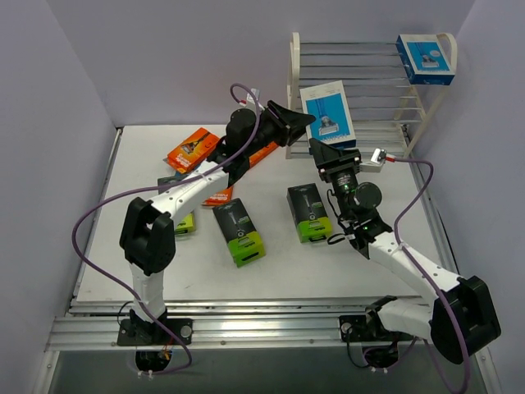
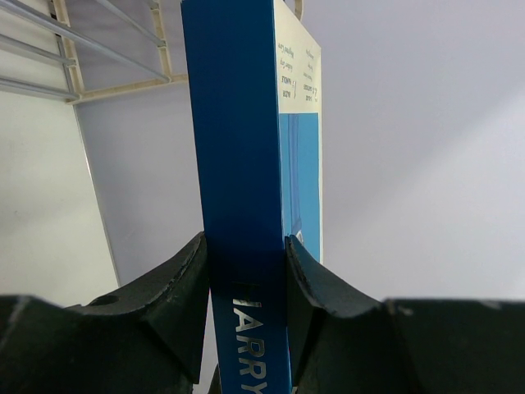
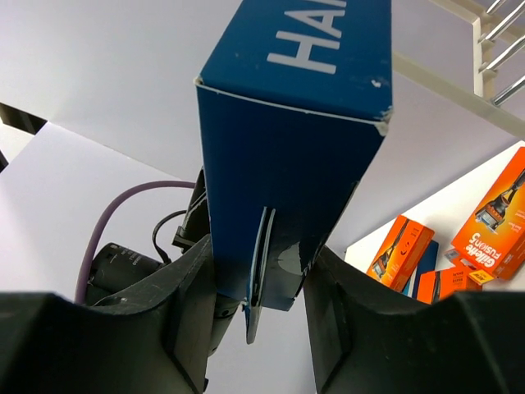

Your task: Place and organize the shaving razors onto the shelf

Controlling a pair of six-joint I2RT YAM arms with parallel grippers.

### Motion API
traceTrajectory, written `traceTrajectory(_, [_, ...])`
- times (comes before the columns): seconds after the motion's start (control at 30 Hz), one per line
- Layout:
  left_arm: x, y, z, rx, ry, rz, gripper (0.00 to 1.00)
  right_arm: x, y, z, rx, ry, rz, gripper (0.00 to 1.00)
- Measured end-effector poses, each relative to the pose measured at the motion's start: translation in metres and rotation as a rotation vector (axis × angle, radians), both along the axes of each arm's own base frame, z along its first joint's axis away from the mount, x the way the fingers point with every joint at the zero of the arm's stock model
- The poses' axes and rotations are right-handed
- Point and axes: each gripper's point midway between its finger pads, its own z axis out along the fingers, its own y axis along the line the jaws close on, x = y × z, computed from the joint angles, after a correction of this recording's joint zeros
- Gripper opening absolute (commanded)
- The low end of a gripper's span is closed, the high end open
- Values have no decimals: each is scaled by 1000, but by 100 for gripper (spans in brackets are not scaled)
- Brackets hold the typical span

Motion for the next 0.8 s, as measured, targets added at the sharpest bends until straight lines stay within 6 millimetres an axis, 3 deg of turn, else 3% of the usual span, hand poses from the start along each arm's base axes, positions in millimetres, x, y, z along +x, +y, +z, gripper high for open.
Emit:
traceTrajectory(0.13, [-1,-1,2,-4,-5,-2,36,-1,-2,1,6,4,-7,0])
traceTrajectory(0.33, [-3,-2,2,1,-21,-7,63,-1,-7,2,15,11,-31,0])
traceTrajectory(0.37, [-3,-2,3,2,-24,-11,70,0,-10,2,16,15,-42,0])
traceTrajectory(0.4, [-4,-2,3,3,-27,-14,83,1,-13,1,17,19,-55,0])
traceTrajectory(0.47, [-5,-3,3,4,-30,-23,94,4,-17,-1,19,26,-77,0])
traceTrajectory(0.53, [-6,-3,4,1,-34,-27,97,5,-20,-1,20,30,-90,0])
traceTrajectory(0.8, [-8,2,8,6,-49,-44,94,6,-24,-2,18,30,-103,0])
